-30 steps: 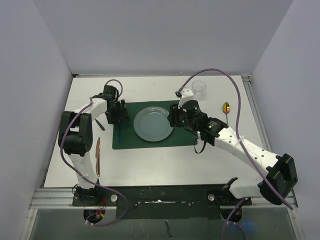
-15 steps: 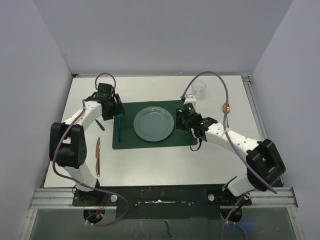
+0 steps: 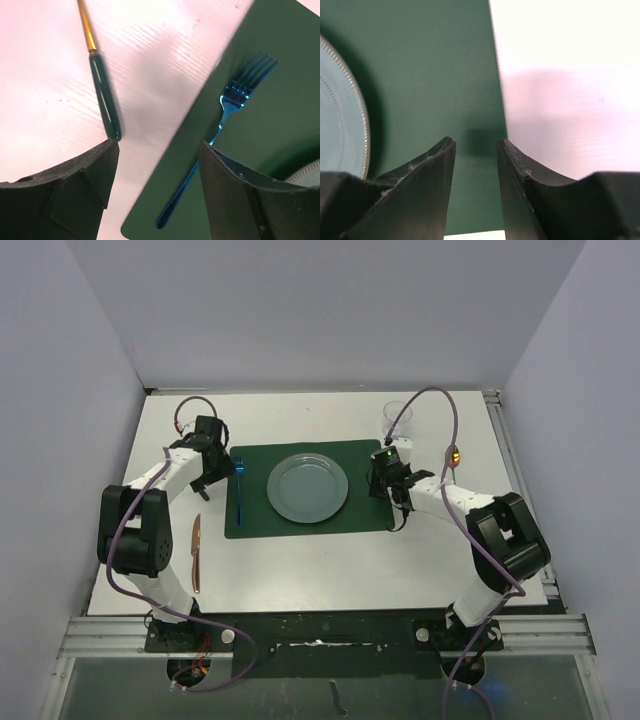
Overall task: Set the dinner table for one person
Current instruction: Adjust the napkin at the center of the board.
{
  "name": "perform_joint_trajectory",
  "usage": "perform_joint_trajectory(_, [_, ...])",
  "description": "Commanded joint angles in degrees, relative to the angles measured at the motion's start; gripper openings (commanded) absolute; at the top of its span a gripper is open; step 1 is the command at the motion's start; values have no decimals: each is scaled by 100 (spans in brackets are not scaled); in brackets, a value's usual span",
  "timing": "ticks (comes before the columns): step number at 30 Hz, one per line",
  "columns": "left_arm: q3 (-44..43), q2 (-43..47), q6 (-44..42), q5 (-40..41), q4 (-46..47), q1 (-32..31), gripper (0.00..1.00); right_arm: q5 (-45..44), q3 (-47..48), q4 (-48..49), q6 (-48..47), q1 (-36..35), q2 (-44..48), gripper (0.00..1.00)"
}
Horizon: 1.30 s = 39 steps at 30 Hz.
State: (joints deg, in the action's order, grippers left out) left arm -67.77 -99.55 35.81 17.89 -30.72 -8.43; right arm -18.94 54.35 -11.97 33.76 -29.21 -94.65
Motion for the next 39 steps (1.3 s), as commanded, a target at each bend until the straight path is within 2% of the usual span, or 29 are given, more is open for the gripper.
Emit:
perform_joint_trajectory(1, [72,-57,241,560,124,108,64,-119,-22,446,119,133,4,39])
perform_joint_trajectory(14, [43,-808,341,824,207,341,62,76,307,529,140,179,-544,38])
perform_joint_trajectory(25, [-61,-1175,278,290,653,333,62,-20,374,461,61,259,-445,38])
perform_joint_trajectory(33, [-232,-1361,221,148,582,263,61,56,374,595,101,326,-428,38])
perform_joint_trajectory(39, [-335,-1330,49,46,484,254,61,304,645,575,122,337,-741,37])
